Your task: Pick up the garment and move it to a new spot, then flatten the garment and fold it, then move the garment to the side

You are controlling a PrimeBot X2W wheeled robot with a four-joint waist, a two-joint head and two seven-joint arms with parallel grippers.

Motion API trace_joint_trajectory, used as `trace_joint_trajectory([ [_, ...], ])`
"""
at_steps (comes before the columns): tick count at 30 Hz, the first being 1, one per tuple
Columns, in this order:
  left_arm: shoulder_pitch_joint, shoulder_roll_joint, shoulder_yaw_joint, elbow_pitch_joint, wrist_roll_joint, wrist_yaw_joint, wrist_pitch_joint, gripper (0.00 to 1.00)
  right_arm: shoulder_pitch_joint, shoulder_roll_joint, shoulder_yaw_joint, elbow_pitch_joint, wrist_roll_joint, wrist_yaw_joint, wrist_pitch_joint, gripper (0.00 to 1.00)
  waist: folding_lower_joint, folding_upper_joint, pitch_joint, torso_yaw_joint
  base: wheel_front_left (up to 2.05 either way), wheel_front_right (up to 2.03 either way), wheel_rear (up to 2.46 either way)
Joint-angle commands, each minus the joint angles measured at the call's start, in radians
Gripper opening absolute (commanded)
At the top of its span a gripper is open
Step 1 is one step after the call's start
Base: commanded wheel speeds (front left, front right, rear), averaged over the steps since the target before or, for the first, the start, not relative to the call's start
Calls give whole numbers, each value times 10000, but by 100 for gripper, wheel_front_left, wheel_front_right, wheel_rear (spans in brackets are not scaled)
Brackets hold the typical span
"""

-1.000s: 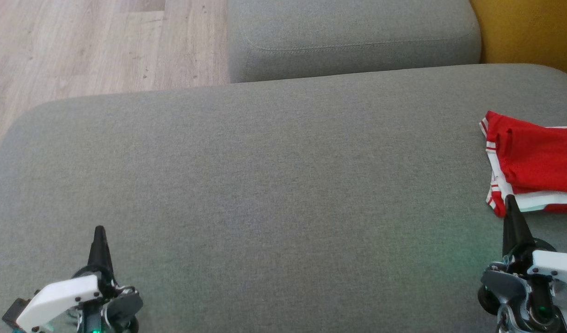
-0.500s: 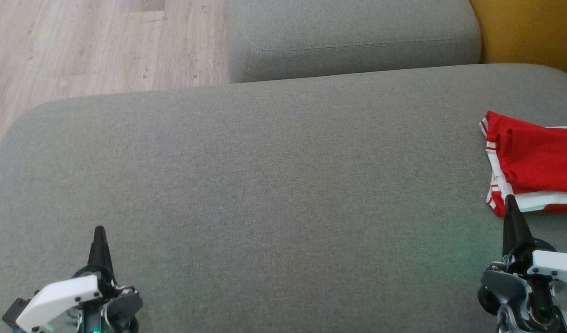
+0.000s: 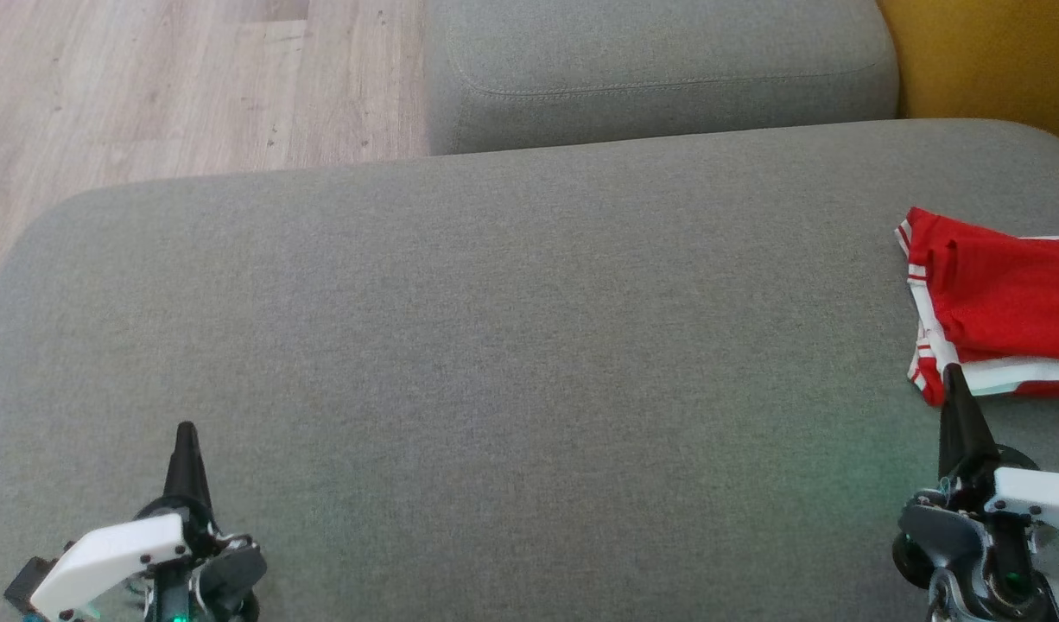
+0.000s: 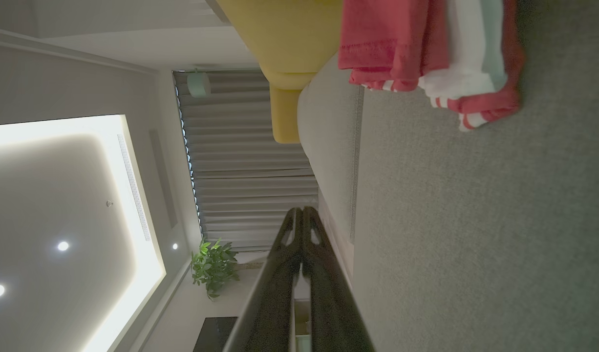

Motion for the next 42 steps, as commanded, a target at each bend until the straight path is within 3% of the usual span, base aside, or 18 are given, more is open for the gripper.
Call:
trace_joint_trajectory([
  [1, -517, 43, 329, -279, 90, -69, 30, 0, -549, -51, 214, -313, -25, -7, 57, 0, 0, 0, 0, 0, 0, 0, 0],
  [42, -517, 43, 329, -279, 90, -69, 30, 0, -549, -50, 214, -313, -25, -7, 57, 0, 0, 0, 0, 0, 0, 0, 0],
])
